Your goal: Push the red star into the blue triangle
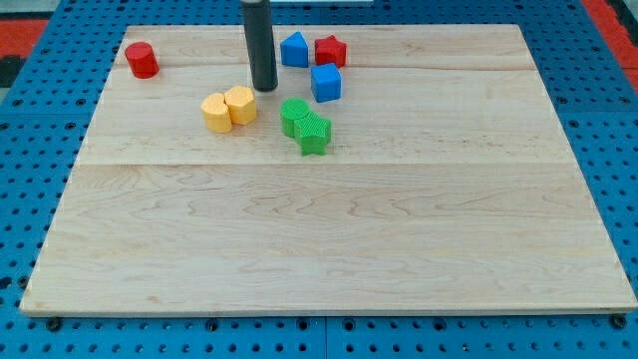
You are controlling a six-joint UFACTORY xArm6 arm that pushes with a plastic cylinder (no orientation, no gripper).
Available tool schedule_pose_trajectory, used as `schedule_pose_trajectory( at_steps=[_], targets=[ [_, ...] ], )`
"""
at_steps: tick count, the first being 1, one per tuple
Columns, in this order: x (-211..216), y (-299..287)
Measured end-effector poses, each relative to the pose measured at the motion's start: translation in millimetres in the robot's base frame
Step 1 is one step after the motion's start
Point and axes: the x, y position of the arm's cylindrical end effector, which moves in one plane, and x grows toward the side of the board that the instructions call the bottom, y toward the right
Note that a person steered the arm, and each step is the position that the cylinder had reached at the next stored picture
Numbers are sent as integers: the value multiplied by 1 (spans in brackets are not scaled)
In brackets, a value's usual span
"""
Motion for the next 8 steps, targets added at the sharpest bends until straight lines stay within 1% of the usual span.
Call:
schedule_pose_trajectory(
  at_steps=[1, 2, 3, 4, 5, 6, 8],
  targets=[
    [16, -36],
    [19, -64],
    [38, -69],
    [-4, -27],
    [-29, 24],
    [-29, 28],
    [-61, 94]
  ],
)
